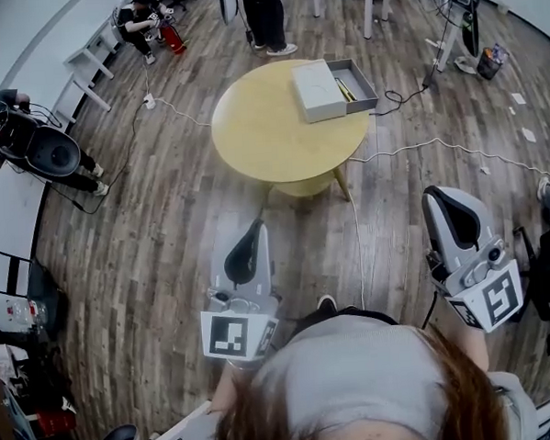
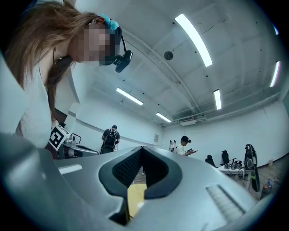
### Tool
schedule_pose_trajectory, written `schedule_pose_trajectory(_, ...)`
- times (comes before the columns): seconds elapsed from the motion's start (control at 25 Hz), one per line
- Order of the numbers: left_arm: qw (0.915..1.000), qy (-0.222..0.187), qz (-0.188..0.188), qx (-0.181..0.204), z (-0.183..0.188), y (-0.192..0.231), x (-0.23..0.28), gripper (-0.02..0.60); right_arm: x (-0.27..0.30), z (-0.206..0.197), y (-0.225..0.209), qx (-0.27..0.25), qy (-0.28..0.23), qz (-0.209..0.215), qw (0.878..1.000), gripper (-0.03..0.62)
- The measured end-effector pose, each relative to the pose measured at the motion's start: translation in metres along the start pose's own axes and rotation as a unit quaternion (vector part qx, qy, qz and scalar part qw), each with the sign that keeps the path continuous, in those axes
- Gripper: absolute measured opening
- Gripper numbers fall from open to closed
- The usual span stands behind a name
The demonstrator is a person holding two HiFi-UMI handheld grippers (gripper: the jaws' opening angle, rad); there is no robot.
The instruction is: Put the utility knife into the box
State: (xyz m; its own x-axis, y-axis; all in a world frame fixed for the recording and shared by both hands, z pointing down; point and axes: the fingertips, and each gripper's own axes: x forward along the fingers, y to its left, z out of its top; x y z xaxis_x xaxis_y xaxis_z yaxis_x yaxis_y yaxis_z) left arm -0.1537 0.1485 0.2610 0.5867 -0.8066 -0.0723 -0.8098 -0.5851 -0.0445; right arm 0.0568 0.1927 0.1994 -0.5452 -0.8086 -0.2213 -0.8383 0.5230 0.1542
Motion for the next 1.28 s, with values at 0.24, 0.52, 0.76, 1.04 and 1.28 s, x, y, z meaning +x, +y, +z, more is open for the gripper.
schedule_pose_trajectory(0.24, 1.0, -0.007, 0.001, -0.003, 0.012, -0.036, -0.007, -0.006, -0.025, 0.006, 0.0, 0.022, 0.008, 0.012, 1.0, 0.005)
schedule_pose_trajectory(0.52, 1.0, 0.002, 0.007, -0.005, 0.007, -0.067, -0.015, -0.006, -0.045, -0.003, -0.002, 0.047, 0.018, 0.02, 0.999, 0.005)
schedule_pose_trajectory(0.76, 0.9999, -0.004, 0.01, 0.0, 0.013, -0.073, -0.019, -0.006, -0.05, -0.004, 0.003, 0.036, 0.025, 0.032, 0.999, 0.005)
schedule_pose_trajectory(1.04, 1.0, -0.005, 0.005, 0.0, 0.016, -0.075, -0.021, -0.006, -0.052, 0.002, 0.003, 0.034, 0.022, 0.026, 0.999, 0.005)
schedule_pose_trajectory(1.28, 0.9999, -0.012, 0.0, 0.003, 0.02, -0.075, -0.02, -0.006, -0.053, 0.001, 0.004, 0.027, 0.026, 0.024, 0.999, 0.005)
